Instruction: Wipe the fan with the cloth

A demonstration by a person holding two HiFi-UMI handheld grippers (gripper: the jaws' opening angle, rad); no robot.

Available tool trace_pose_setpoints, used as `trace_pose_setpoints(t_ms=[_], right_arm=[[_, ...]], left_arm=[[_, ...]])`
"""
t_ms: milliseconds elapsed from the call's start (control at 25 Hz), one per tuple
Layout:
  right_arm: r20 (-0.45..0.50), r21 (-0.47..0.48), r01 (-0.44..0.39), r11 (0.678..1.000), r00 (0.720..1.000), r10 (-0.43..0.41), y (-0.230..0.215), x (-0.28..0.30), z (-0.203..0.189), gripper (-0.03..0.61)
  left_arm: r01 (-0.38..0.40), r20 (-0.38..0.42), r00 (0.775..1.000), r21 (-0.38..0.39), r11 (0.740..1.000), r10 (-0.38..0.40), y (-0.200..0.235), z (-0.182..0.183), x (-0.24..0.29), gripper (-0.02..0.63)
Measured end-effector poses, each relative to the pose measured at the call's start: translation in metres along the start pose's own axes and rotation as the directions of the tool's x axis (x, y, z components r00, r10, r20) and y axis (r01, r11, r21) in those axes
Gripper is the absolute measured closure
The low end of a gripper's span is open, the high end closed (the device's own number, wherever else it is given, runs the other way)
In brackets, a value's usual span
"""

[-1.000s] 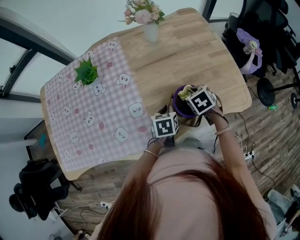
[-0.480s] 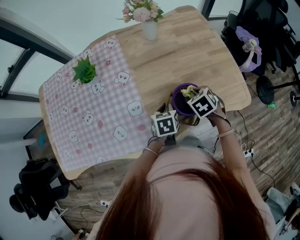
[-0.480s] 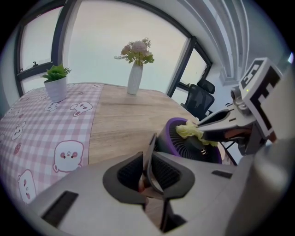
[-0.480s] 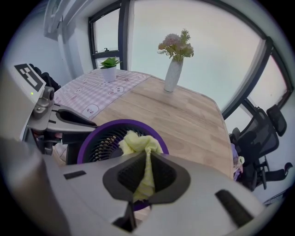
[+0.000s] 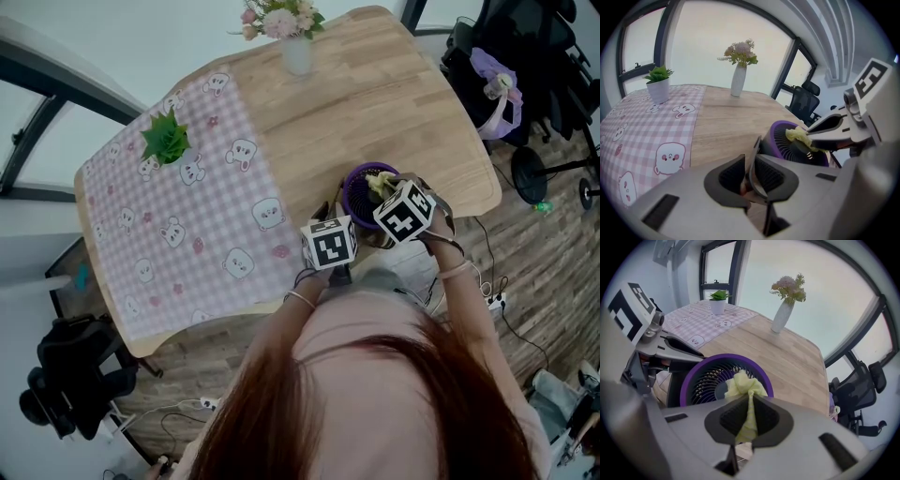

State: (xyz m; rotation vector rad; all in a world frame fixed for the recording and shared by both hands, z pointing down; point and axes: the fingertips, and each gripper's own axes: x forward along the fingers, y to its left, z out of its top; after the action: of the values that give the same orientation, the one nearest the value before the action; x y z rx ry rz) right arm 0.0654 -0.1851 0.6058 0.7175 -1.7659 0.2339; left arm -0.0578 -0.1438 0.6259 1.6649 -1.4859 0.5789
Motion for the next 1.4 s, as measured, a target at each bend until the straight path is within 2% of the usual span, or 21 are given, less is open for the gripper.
trace_pose_setpoints(t_ms=[280,720,960,1400], right_arm=[[-0.034,-0.008,-0.006,1.000,0.999,0.006,0.004,-0.002,-0.008,0.554],[-0.107,-0.049,-0.029,0.998,0.994,0.024,0.012,-0.011,-0.017,0.555],[-0.127,-0.028,-0.047,0.998,0.991,0.043,0.017,-0.013,-0.022,0.555],[-0.142,0.033,-0.133,0.991,0.980,0.136,0.035,-0.019,-0.026,0.554]], left_arm=[[-0.002,0.004,1.000,-0.021,1.000,0.002,0.001,0.000,0.001,0.541],[-0.007,0.009,1.000,-0.014,1.000,0.007,0.001,0.002,0.000,0.538],[-0.010,0.009,1.000,-0.006,1.000,0.010,0.001,0.002,0.001,0.537],[-0.010,-0.015,1.000,-0.021,1.000,0.009,0.004,-0.002,0.006,0.535]])
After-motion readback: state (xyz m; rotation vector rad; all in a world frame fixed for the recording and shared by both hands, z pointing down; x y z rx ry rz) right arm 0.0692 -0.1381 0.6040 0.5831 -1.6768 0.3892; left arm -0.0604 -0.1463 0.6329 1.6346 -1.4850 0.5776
